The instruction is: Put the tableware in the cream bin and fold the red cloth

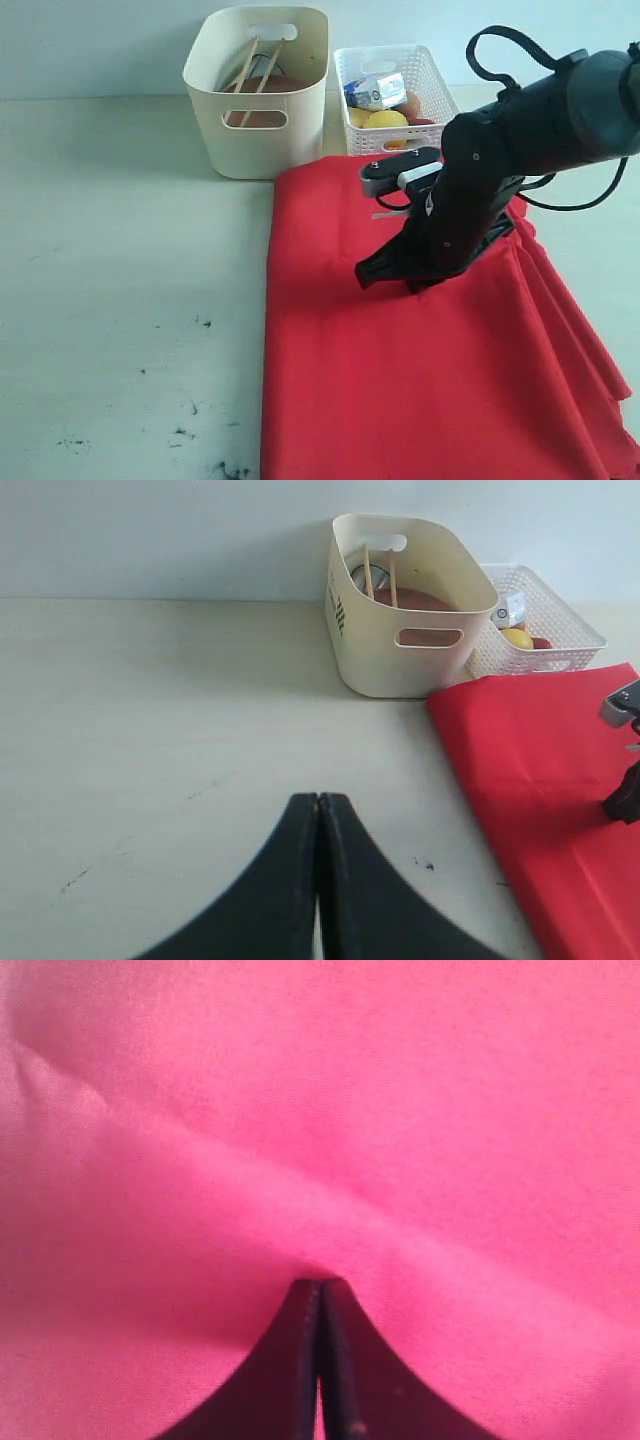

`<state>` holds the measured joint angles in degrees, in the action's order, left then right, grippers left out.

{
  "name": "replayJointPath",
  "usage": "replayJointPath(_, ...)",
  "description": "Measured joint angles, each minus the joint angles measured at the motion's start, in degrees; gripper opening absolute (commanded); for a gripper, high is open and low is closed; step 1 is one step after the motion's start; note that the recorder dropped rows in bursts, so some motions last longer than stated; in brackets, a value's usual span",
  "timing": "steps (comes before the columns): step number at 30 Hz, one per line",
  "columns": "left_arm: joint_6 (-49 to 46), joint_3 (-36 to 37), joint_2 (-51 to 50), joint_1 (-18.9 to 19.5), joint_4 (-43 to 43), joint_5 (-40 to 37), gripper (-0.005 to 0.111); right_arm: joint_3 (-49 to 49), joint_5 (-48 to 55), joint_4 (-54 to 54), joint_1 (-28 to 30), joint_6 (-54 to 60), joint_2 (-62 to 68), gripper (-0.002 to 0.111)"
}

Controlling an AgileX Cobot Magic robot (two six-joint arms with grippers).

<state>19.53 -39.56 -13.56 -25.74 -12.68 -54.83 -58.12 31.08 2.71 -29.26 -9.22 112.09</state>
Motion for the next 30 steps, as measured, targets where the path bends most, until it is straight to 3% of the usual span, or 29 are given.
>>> replayJointPath(13,0.0,0.0,0.0,0.0,0.0,0.0,0.0,-0.24,4.67,5.11,2.84,-5.28,0.0,0.0)
replayJointPath(30,0.0,0.0,0.0,0.0,0.0,-0.12,0.0,-0.24,18.23,15.46,19.4,-5.39,0.02,0.0)
